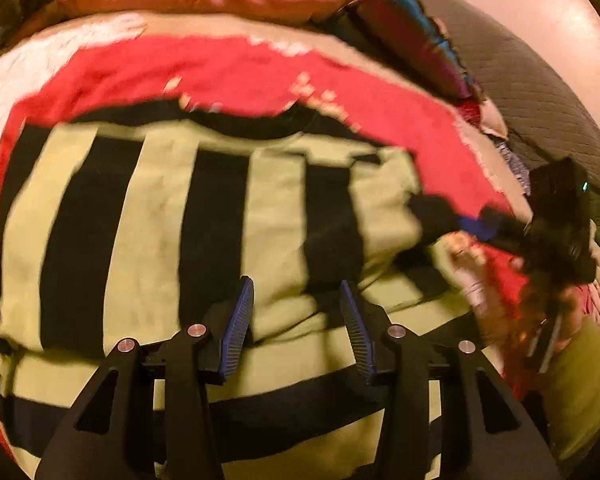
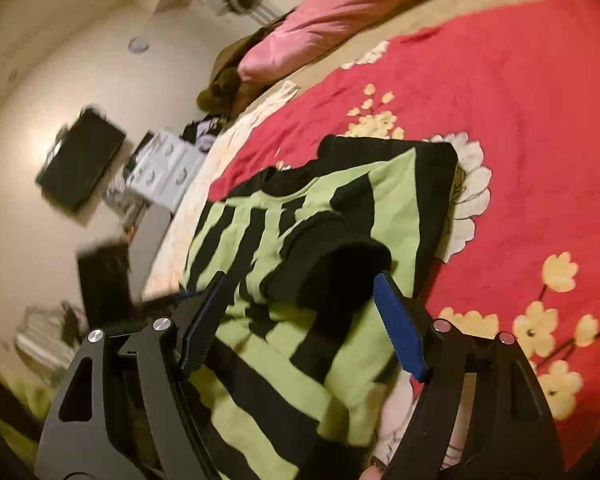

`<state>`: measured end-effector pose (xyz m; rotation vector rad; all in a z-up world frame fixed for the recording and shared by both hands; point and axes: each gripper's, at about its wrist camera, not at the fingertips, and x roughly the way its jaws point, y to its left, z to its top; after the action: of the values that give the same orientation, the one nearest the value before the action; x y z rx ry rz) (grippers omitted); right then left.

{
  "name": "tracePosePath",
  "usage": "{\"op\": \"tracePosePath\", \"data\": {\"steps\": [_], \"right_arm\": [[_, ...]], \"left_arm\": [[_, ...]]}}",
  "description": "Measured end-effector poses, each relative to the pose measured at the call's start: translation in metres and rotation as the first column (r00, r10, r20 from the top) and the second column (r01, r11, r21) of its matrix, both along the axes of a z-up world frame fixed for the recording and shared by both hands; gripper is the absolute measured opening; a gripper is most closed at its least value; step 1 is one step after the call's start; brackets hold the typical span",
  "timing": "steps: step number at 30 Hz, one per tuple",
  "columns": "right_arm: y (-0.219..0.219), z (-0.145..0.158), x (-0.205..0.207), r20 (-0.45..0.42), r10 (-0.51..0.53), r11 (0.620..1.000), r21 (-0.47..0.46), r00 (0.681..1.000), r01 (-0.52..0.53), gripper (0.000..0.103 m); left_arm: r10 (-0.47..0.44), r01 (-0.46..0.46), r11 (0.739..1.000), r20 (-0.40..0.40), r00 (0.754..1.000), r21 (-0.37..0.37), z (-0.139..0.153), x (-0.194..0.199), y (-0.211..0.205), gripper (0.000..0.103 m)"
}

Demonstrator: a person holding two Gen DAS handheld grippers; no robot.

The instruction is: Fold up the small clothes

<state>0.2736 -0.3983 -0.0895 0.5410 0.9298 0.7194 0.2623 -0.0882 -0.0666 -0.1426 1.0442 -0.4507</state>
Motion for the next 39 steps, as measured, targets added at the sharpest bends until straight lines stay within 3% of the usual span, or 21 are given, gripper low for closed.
{"op": "tracePosePath", "data": {"steps": [5,7,11,15,16,17,18,19,22,27,30,33,34,37,39], "right_arm": [[0.025,0.012,-0.005,0.069,0.12,0.985,-0.136,0.99,-0.11,0.067],[0.041,0.011,-0.006,0.082,0.176,0.964,-0.218,0.981,-0.155,0.067],[0.058,0.004,-0.005,0.105,0.242,0.911,-0.367,0.965,-0.189,0.067],[0.069,-0.002,0.004,0.125,0.26,0.875,-0.449,0.958,-0.179,0.067],[0.069,-0.001,0.002,0.129,0.271,0.877,-0.442,0.954,-0.19,0.061],[0.07,0.0,0.002,0.132,0.29,0.877,-0.434,0.948,-0.207,0.028],[0.07,0.002,-0.001,0.137,0.325,0.876,-0.418,0.936,-0.242,0.011],[0.067,0.006,-0.004,0.143,0.347,0.88,-0.393,0.927,-0.269,0.003],[0.06,0.01,-0.014,0.139,0.381,0.871,-0.387,0.914,-0.304,0.003],[0.051,-0.012,-0.018,0.069,0.349,0.852,-0.438,0.935,-0.286,0.003],[0.05,-0.016,-0.021,0.058,0.311,0.863,-0.436,0.949,-0.256,0.003],[0.047,-0.007,-0.027,0.052,0.271,0.882,-0.414,0.961,-0.226,0.019],[0.043,0.0,-0.032,0.054,0.254,0.893,-0.396,0.966,-0.213,0.03],[0.037,0.021,-0.049,0.104,0.213,0.917,-0.365,0.971,-0.162,0.032],[0.038,0.039,-0.057,0.162,0.179,0.926,-0.361,0.97,-0.111,0.032]], "left_arm": [[-0.046,0.046,0.998,-0.013,0.999,-0.04,0.012,0.028,-0.027,0.04],[-0.069,0.067,0.997,-0.055,0.996,-0.042,0.004,0.044,-0.042,0.035],[-0.135,0.129,0.99,-0.141,0.981,-0.054,-0.017,0.067,-0.07,0.035],[-0.112,0.108,0.994,-0.189,0.976,-0.034,-0.038,0.081,-0.081,0.035],[-0.104,0.099,0.994,-0.195,0.975,-0.036,-0.041,0.085,-0.081,0.035],[-0.099,0.094,0.995,-0.199,0.975,-0.037,-0.043,0.088,-0.082,0.035],[-0.096,0.09,0.995,-0.199,0.975,-0.039,-0.043,0.091,-0.082,0.035],[-0.093,0.086,0.995,-0.199,0.976,-0.044,-0.044,0.092,-0.081,0.035],[-0.078,0.066,0.996,-0.204,0.976,-0.066,-0.046,0.097,-0.08,0.035],[-0.073,0.064,0.997,-0.196,0.978,-0.051,-0.052,0.097,-0.085,0.035],[-0.08,0.071,0.996,-0.184,0.98,-0.054,-0.05,0.096,-0.084,0.035],[-0.111,0.096,0.989,-0.138,0.984,-0.109,-0.04,0.087,-0.075,0.041],[-0.11,0.094,0.987,-0.118,0.987,-0.132,-0.033,0.082,-0.067,0.044],[-0.06,0.052,0.991,-0.058,0.997,-0.12,-0.013,0.063,-0.038,0.045],[-0.007,0.007,0.999,-0.013,1.0,-0.049,-0.003,0.048,-0.019,0.046]]}}
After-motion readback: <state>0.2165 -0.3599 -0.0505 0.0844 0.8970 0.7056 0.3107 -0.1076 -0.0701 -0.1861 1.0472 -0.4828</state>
